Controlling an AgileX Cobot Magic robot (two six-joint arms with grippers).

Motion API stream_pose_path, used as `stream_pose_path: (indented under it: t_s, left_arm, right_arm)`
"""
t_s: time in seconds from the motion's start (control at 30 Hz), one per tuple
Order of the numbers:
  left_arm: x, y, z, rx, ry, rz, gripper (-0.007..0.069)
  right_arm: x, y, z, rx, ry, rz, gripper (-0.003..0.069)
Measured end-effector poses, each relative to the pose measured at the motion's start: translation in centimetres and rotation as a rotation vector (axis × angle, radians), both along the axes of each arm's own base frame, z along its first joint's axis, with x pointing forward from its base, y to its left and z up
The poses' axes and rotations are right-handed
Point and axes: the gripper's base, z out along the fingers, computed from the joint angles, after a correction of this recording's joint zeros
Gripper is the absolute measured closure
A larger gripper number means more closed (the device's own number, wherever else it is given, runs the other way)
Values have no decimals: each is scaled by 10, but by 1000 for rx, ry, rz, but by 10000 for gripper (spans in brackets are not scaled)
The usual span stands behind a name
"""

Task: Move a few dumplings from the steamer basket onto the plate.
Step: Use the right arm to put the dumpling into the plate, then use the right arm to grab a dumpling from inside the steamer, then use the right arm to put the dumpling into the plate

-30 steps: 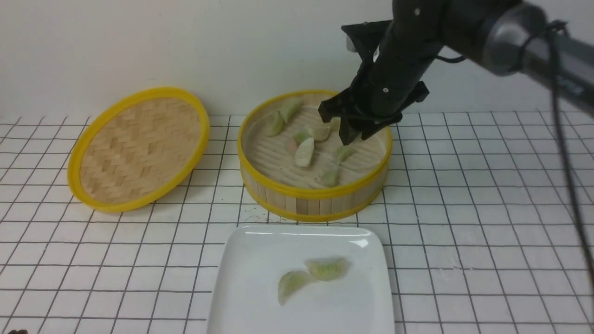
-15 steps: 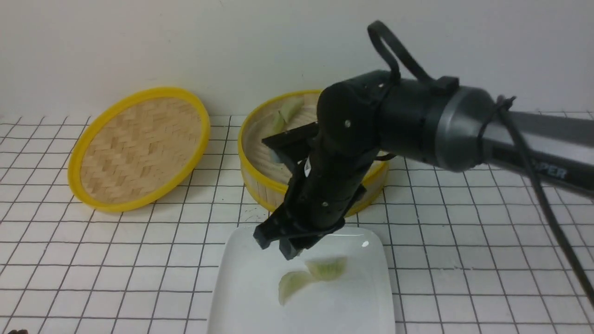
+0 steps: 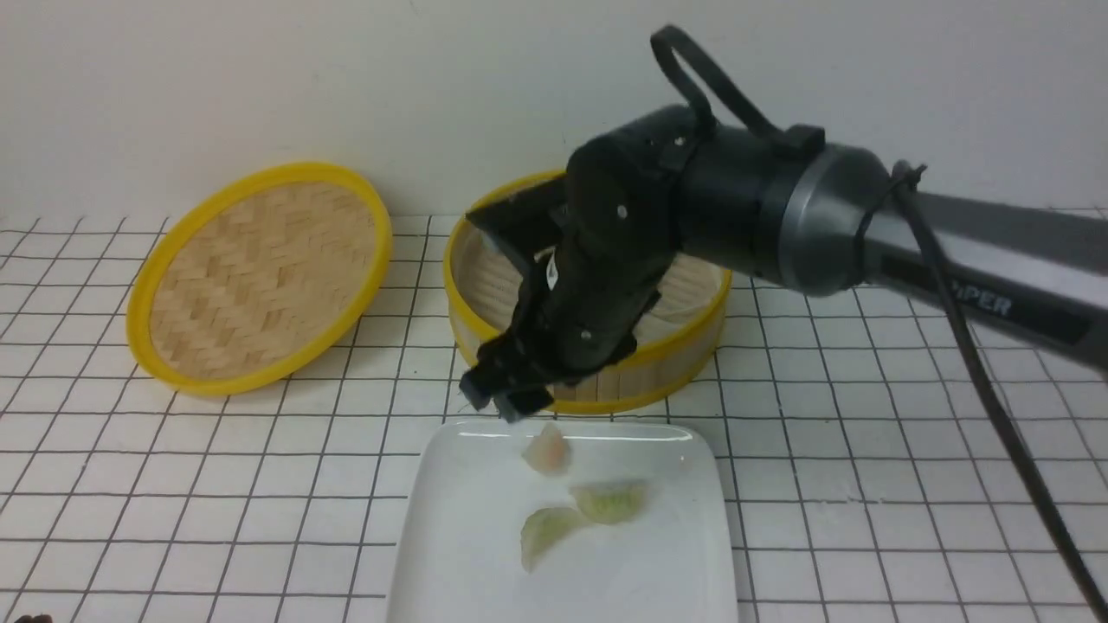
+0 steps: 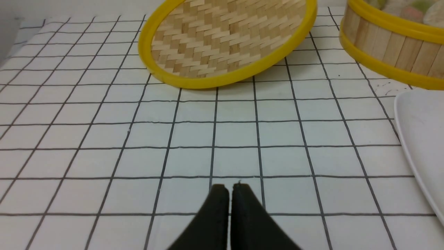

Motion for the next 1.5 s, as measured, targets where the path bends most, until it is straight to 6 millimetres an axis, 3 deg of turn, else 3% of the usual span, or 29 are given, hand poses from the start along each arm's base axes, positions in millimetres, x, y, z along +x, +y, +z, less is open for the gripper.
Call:
stream_pose_path:
  t_s: [0.07, 0.2, 0.27, 0.37, 0.5, 0.73, 0.83, 0.9, 0.93, 0.97, 1.1, 1.23, 1.37, 1.5]
  left_arm:
    - [0, 0, 0, 0, 0, 0, 631]
    - [0, 0, 0, 0, 0, 0, 631]
    - [0, 0, 0, 0, 0, 0, 631]
    - [0, 0, 0, 0, 0, 0, 631]
    - [0, 0, 0, 0, 0, 0, 631]
    - [0, 0, 0, 0, 0, 0, 631]
    - [0, 0, 0, 0, 0, 0, 631]
    - [0, 0, 0, 0, 0, 0, 631]
    - [0, 0, 0, 0, 0, 0, 631]
    - [0, 0, 0, 0, 0, 0, 631]
    - [0, 0, 0, 0, 0, 0, 631]
    - [0, 0, 0, 0, 0, 0, 631]
    - [0, 0, 0, 0, 0, 0, 631]
    - [0, 0, 0, 0, 0, 0, 631]
  right_arm:
    - [15, -6, 18, 8, -92, -45, 213]
    - [51, -25, 29, 47, -156, -176, 210]
    - [65, -33, 23, 48, -146, -220, 210]
    - [88, -48, -5, 24, -64, -296, 209]
    - [98, -54, -44, -31, 51, -337, 209]
    - [106, -47, -78, -20, 86, -343, 214]
    - [108, -45, -85, -7, 88, -344, 276]
    - [107, -45, -84, -3, 95, -344, 410]
    - [107, -45, -83, -5, 96, -343, 426]
    - [107, -45, -79, -10, 102, -342, 484]
    - [108, -45, -56, -23, 102, -324, 463]
    - [104, -45, -3, 54, 24, -284, 463]
    - [69, -50, 53, 198, 52, -240, 463]
    - [18, -49, 64, 219, 153, -167, 463]
